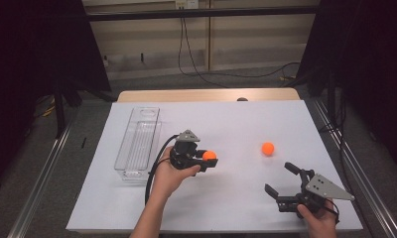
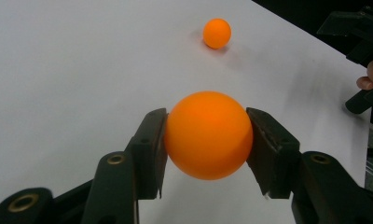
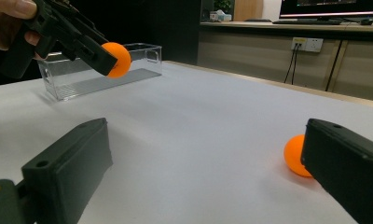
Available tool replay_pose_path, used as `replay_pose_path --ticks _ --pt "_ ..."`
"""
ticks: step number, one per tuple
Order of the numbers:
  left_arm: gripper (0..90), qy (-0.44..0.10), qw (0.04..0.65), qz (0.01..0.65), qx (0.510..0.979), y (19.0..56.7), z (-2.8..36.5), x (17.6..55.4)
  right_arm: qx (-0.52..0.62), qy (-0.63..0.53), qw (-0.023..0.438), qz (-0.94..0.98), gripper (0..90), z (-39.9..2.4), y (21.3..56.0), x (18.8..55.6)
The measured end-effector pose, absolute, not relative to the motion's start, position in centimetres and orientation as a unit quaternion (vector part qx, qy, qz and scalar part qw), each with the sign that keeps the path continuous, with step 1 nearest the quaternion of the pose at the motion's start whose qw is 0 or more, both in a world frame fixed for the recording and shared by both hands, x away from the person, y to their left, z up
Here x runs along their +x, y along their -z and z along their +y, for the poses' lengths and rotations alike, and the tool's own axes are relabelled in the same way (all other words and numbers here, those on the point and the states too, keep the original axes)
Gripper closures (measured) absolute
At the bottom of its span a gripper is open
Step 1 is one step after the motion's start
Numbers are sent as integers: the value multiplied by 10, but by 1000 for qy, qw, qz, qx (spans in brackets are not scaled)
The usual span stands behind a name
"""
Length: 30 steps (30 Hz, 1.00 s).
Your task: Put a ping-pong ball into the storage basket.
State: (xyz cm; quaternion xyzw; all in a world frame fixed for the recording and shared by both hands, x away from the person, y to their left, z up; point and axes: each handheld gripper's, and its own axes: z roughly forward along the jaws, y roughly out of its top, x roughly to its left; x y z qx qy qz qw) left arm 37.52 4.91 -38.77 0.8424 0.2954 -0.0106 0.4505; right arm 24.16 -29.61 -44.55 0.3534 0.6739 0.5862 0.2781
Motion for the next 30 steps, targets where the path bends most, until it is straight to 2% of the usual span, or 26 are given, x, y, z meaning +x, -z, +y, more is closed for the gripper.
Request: replay_pose_path --ticks 30 --pt "508 -12 450 313 836 384 64 385 352 -587 276 675 14 -295 446 242"
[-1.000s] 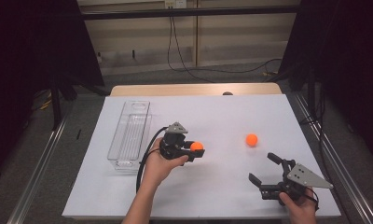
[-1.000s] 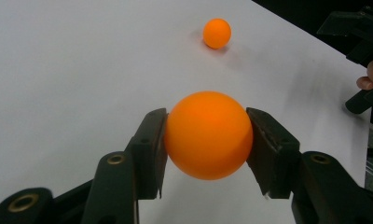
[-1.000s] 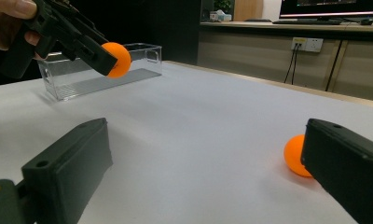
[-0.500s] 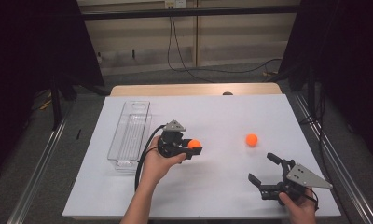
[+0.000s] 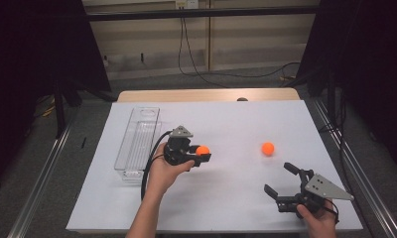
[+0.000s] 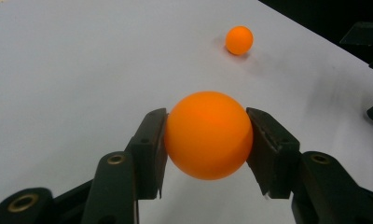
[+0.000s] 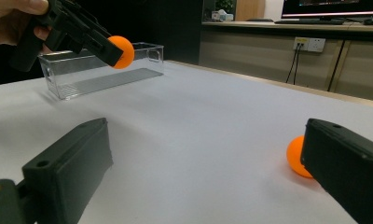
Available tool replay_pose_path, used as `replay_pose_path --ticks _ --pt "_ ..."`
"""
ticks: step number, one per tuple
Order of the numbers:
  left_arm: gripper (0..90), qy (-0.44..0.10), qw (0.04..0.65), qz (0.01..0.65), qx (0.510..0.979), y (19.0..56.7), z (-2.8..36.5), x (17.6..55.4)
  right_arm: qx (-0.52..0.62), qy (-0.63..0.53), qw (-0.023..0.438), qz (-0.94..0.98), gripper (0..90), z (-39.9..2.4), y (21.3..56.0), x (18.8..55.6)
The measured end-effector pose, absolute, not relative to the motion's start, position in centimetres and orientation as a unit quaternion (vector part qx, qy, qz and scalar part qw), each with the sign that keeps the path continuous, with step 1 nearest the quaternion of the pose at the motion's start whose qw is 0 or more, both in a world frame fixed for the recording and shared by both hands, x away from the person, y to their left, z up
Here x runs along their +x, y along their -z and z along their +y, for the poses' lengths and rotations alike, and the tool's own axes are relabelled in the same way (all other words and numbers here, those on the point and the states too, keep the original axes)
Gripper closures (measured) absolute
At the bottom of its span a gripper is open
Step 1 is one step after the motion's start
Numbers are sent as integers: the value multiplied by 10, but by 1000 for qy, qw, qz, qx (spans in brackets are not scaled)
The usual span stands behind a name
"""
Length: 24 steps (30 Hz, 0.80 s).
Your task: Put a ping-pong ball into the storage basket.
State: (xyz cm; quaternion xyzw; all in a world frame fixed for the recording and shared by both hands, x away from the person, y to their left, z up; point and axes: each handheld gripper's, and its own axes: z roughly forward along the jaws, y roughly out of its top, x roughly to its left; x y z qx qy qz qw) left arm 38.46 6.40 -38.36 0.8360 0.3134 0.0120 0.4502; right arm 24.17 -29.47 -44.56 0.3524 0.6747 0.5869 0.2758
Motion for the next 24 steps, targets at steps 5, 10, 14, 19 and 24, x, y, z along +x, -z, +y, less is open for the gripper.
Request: replay_pose_path --ticks 5,10,14,19,24 --pt "507 -17 450 318 835 382 68 385 351 -587 275 676 14 -295 446 242" --pt "508 -21 450 321 833 381 71 386 351 -587 275 676 14 -295 446 242" --pt "508 -24 448 320 834 380 74 387 350 -587 275 676 14 -295 446 242" --pt "508 -26 448 323 833 379 76 387 350 -587 275 676 14 -295 446 242" --pt "508 -28 450 325 831 379 78 388 349 -588 276 676 14 -295 445 242"
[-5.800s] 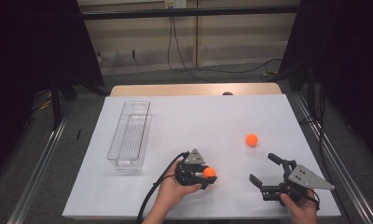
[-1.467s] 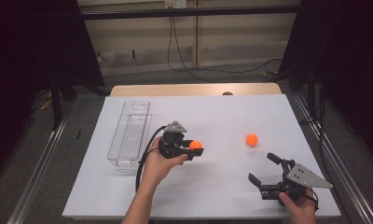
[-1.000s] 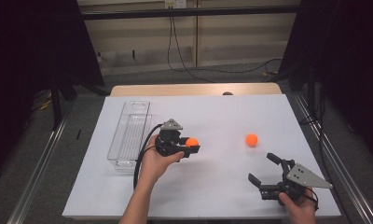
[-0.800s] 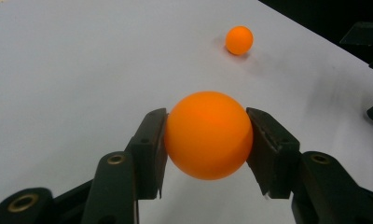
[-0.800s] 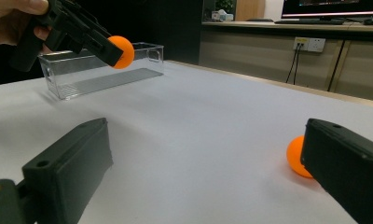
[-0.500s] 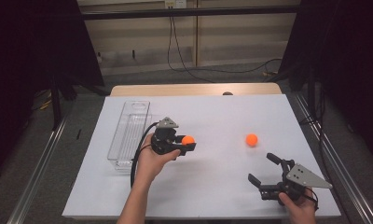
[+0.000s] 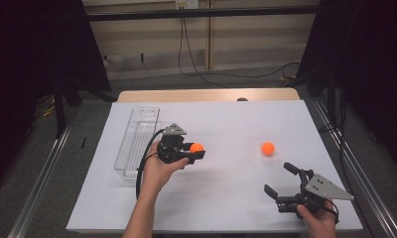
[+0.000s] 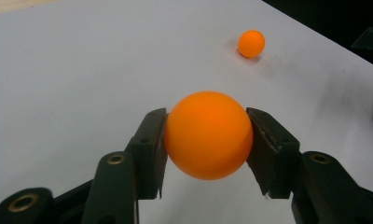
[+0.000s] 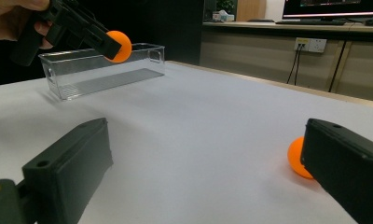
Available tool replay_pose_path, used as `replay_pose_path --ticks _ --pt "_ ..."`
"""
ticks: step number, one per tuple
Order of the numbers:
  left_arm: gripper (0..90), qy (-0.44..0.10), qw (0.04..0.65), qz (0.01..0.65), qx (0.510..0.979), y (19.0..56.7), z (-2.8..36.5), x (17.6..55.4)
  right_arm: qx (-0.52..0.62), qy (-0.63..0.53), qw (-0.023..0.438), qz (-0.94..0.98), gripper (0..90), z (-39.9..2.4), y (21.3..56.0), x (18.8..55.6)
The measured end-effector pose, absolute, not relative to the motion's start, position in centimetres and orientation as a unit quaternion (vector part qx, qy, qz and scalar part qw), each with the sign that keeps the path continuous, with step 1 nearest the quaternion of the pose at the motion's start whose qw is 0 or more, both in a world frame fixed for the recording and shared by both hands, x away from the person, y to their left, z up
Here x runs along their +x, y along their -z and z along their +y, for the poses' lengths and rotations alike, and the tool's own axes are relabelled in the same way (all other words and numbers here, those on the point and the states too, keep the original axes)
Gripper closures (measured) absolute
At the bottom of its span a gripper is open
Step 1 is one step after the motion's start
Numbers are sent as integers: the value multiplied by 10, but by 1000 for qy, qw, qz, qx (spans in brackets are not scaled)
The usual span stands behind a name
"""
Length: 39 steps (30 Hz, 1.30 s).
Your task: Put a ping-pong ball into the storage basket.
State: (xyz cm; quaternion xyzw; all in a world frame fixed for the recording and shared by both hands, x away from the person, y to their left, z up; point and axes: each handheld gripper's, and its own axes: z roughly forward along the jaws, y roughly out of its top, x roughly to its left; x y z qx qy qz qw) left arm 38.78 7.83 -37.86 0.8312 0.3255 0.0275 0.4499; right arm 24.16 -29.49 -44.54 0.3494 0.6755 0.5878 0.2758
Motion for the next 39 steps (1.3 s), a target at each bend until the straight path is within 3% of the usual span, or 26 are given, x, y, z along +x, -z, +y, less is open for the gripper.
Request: replay_pose_path --ticks 39 --pt "508 -52 451 355 817 375 103 393 348 -588 275 676 15 -295 445 241"
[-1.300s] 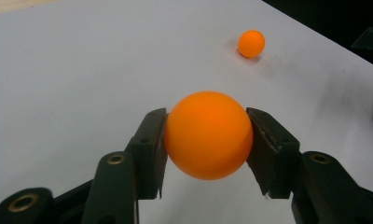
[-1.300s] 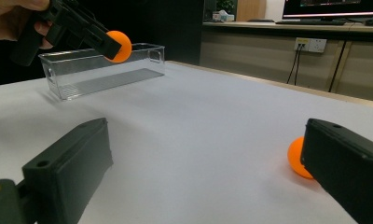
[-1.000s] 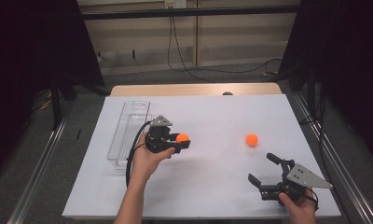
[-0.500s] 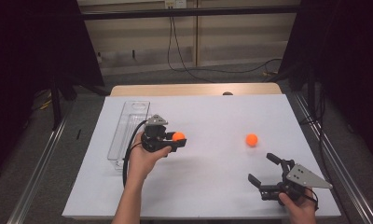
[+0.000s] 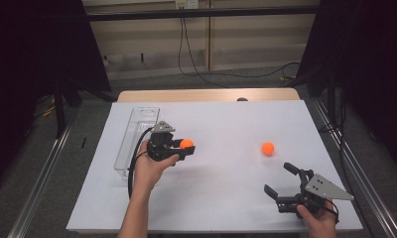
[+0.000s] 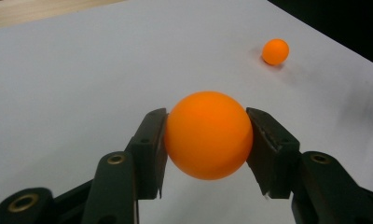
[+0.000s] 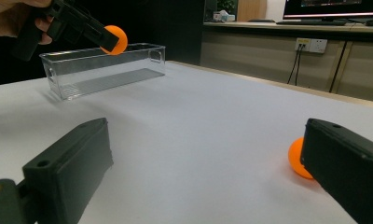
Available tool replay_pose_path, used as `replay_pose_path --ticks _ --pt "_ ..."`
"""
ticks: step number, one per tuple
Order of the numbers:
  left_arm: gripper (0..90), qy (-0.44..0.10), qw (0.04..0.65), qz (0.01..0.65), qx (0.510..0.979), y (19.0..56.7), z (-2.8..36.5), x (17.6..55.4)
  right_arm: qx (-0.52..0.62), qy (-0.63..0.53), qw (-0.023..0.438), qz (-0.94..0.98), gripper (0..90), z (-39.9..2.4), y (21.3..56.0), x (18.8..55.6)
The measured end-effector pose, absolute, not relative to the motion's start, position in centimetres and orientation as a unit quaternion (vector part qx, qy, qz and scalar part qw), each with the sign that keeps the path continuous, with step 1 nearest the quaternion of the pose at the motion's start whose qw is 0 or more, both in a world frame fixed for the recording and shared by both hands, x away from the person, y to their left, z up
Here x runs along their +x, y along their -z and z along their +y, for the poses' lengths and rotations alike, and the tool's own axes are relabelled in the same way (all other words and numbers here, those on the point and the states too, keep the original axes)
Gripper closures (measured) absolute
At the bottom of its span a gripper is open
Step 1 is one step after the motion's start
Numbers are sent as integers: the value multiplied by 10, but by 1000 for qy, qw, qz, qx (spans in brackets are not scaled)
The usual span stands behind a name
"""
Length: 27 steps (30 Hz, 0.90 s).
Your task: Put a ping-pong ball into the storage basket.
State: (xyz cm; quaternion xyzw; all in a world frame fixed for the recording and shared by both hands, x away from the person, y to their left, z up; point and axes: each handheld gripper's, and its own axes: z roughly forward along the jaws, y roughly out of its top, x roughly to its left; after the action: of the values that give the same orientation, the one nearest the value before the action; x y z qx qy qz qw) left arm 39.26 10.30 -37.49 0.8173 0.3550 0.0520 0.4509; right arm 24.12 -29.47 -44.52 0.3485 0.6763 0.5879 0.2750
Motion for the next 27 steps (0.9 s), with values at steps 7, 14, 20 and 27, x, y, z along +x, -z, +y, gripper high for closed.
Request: replay_pose_path --ticks 7,14,20,27 --pt "508 -57 453 356 815 374 108 393 348 -588 275 676 15 -295 445 241" --pt "508 -61 453 360 813 373 111 394 348 -588 274 676 16 -295 445 241" --pt "508 -66 451 363 813 374 114 394 348 -589 274 676 15 -295 445 241" --pt "508 -70 450 367 811 373 118 395 348 -589 274 676 16 -295 445 241"
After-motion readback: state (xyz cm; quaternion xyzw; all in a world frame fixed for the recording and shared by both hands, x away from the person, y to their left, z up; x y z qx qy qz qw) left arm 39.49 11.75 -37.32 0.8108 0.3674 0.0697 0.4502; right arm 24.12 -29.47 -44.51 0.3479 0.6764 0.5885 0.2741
